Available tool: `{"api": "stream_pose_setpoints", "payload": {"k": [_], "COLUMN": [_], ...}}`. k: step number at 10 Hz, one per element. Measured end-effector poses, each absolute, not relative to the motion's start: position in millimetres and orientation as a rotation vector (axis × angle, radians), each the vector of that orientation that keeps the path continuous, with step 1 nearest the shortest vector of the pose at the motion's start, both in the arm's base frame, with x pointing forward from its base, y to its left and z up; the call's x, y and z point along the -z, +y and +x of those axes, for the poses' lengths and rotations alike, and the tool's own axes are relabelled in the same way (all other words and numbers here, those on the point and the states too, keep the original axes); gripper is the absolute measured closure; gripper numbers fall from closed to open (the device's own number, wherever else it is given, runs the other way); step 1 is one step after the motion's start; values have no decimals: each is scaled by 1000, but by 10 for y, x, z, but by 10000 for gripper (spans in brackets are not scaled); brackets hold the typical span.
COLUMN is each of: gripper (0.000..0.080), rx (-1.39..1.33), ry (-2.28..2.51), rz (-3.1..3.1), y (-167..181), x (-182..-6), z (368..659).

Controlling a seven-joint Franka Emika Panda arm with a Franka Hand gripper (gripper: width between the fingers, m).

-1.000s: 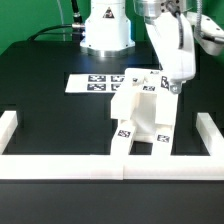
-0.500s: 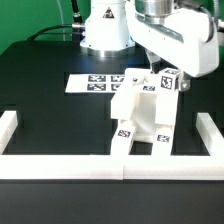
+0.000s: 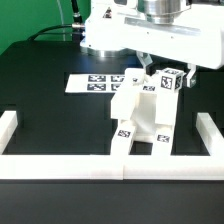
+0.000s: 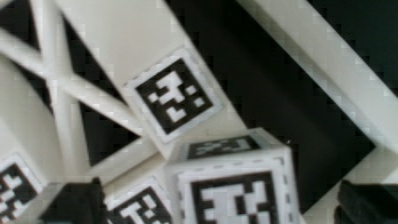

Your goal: Assemble chair

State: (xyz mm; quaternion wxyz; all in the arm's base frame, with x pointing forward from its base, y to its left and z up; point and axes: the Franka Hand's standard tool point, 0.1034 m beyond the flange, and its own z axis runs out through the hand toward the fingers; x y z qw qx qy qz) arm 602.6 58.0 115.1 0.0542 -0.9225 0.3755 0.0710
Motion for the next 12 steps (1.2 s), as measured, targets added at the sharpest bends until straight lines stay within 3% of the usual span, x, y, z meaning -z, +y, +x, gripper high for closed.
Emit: {"api": "stream_pose_setpoints", "payload": {"k": [3, 4, 5, 6, 7, 8, 12], "gripper": [151, 243, 243, 451, 451, 510, 510], "rx": [-210, -210, -210, -210, -212, -213, -234], "ry": [1063, 1064, 1064, 1069, 1091, 1113, 1469], "rz": [-2831, -2831, -2831, -2828, -2820, -2813, -2663], "y": [535, 534, 534, 535, 535, 535, 538], "x": [-1129, -1129, -1129, -1129, -1129, -1129, -1129], "z": [6013, 6013, 6014, 6014, 6014, 6014, 6014]}}
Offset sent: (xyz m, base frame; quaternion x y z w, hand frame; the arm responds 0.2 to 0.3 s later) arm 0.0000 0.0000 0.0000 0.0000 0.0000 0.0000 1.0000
